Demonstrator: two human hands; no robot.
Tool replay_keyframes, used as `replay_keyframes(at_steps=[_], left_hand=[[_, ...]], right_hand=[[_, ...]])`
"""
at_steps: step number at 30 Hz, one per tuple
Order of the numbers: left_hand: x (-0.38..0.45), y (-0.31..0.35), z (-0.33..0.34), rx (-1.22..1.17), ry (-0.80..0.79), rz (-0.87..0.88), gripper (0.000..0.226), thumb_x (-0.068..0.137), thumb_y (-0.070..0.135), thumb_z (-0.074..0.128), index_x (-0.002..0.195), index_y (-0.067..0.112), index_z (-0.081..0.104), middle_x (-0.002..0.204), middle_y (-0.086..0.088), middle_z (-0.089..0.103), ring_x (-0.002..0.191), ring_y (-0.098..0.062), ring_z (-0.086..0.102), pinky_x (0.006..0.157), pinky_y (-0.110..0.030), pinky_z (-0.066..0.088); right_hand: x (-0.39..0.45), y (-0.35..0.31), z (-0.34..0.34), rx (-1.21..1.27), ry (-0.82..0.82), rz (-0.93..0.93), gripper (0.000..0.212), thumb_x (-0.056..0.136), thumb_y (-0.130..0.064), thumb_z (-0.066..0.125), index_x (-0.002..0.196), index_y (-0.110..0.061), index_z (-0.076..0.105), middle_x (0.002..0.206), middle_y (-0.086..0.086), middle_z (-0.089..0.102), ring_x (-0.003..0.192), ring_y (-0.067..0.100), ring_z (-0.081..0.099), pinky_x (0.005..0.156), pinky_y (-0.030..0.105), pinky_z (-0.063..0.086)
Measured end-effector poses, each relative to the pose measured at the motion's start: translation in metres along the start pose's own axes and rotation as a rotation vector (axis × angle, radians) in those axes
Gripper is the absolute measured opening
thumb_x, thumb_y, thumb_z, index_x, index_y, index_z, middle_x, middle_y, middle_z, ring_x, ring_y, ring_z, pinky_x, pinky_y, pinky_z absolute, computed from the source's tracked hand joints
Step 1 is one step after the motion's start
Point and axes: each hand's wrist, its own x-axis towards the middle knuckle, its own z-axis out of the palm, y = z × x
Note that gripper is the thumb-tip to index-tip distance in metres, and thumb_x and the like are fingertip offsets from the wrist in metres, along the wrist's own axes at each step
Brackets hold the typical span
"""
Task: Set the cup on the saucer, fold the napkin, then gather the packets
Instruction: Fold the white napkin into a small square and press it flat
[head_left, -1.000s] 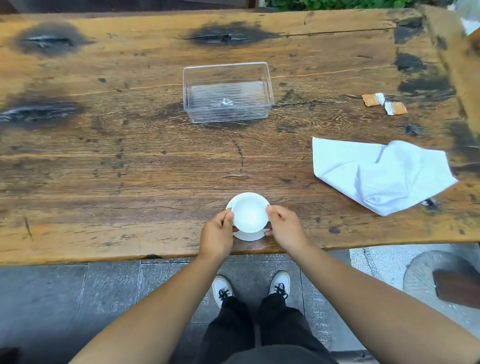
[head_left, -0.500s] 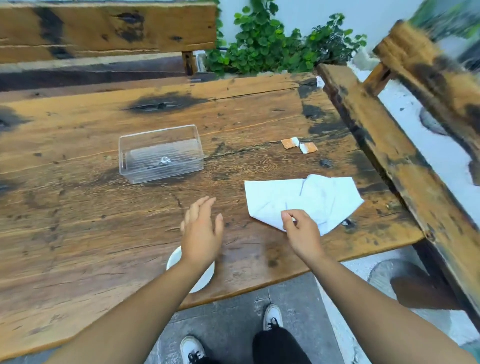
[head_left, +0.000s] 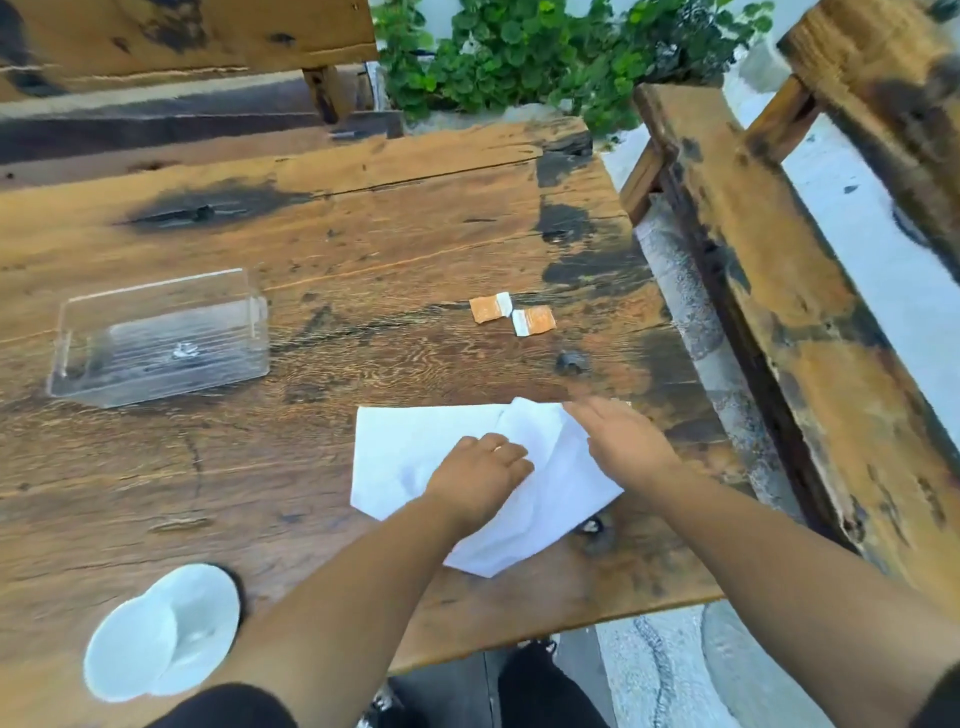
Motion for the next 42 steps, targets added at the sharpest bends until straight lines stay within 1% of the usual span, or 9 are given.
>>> replay_keyframes(at_steps=[4, 8, 12, 17, 21, 27, 30, 35, 42], left_hand=[[0.023, -0.002, 0.008, 0.134, -0.096, 0.088, 0.042, 0.092, 0.013, 0.045, 0.132, 0.026, 0.042, 0.131, -0.005, 0.050, 0.122, -0.032, 0.040, 0.091, -0.044, 0.032], [0.026, -0.007, 0.012, 0.186, -0.113, 0.089, 0.037, 0.088, 0.012, 0.049, 0.123, 0.025, 0.046, 0.107, -0.010, 0.054, 0.104, -0.033, 0.045, 0.088, -0.045, 0.032], [0.023, -0.012, 0.010, 0.226, -0.086, 0.094, 0.020, 0.085, 0.009, 0.051, 0.105, 0.016, 0.052, 0.116, -0.012, 0.048, 0.104, -0.033, 0.043, 0.088, -0.046, 0.032], [0.014, -0.014, 0.013, 0.208, -0.058, 0.159, 0.031, 0.089, 0.006, 0.042, 0.118, 0.015, 0.040, 0.115, -0.010, 0.054, 0.101, -0.032, 0.046, 0.087, -0.045, 0.032], [0.023, -0.007, 0.014, 0.235, -0.108, 0.163, 0.049, 0.092, 0.013, 0.044, 0.137, 0.027, 0.030, 0.114, -0.011, 0.050, 0.103, -0.034, 0.043, 0.089, -0.046, 0.030], [0.025, -0.007, 0.004, 0.319, 0.012, 0.250, 0.009, 0.079, 0.017, 0.060, 0.086, 0.023, 0.059, 0.092, -0.005, 0.058, 0.081, -0.027, 0.053, 0.075, -0.036, 0.045], [0.013, -0.014, 0.001, 0.287, 0.159, 0.254, 0.010, 0.073, 0.019, 0.067, 0.080, 0.025, 0.064, 0.098, 0.001, 0.066, 0.083, -0.024, 0.060, 0.071, -0.031, 0.048], [-0.030, -0.031, -0.022, 0.111, 0.323, -0.009, 0.021, 0.062, 0.007, 0.074, 0.074, 0.020, 0.064, 0.076, 0.006, 0.067, 0.076, -0.020, 0.061, 0.064, -0.031, 0.044], [-0.119, -0.109, -0.107, -0.134, 0.581, -0.602, 0.002, 0.081, 0.017, 0.063, 0.081, 0.015, 0.063, 0.072, -0.006, 0.066, 0.075, -0.031, 0.059, 0.073, -0.040, 0.039]], right_hand=[[0.020, 0.002, 0.010, -0.133, 0.027, -0.204, 0.075, 0.087, -0.003, 0.052, 0.143, -0.042, 0.020, 0.154, 0.008, 0.025, 0.136, 0.034, 0.029, 0.101, 0.050, 0.036], [0.030, 0.006, 0.021, -0.176, 0.018, -0.324, 0.044, 0.093, -0.021, 0.051, 0.135, -0.034, 0.043, 0.154, 0.008, 0.027, 0.139, 0.033, 0.024, 0.106, 0.048, 0.028], [0.027, 0.010, 0.026, -0.105, 0.041, -0.358, 0.029, 0.093, -0.025, 0.049, 0.119, -0.024, 0.061, 0.147, 0.010, 0.041, 0.132, 0.034, 0.035, 0.103, 0.044, 0.031], [0.020, 0.015, 0.021, -0.112, 0.015, -0.289, 0.033, 0.094, -0.022, 0.046, 0.124, -0.024, 0.059, 0.149, 0.006, 0.039, 0.135, 0.027, 0.032, 0.105, 0.042, 0.030], [0.021, 0.012, 0.019, -0.139, -0.020, -0.270, 0.035, 0.094, -0.020, 0.043, 0.126, -0.025, 0.056, 0.151, 0.004, 0.035, 0.136, 0.026, 0.028, 0.106, 0.043, 0.029], [0.021, 0.015, 0.019, -0.156, -0.057, -0.229, 0.034, 0.095, -0.021, 0.042, 0.126, -0.024, 0.057, 0.150, 0.004, 0.035, 0.135, 0.027, 0.030, 0.106, 0.044, 0.032], [0.017, 0.017, 0.016, -0.168, -0.057, -0.220, 0.035, 0.096, -0.020, 0.043, 0.127, -0.023, 0.057, 0.150, 0.003, 0.036, 0.133, 0.026, 0.034, 0.104, 0.042, 0.034], [-0.003, 0.019, -0.006, 0.004, 0.008, -0.205, 0.033, 0.095, -0.019, 0.046, 0.125, -0.022, 0.060, 0.142, -0.003, 0.049, 0.128, 0.021, 0.040, 0.105, 0.037, 0.035], [-0.025, 0.019, -0.135, 0.396, 0.419, -0.139, 0.022, 0.088, -0.006, 0.057, 0.105, -0.012, 0.070, 0.108, 0.006, 0.070, 0.101, 0.024, 0.060, 0.084, 0.028, 0.041]])
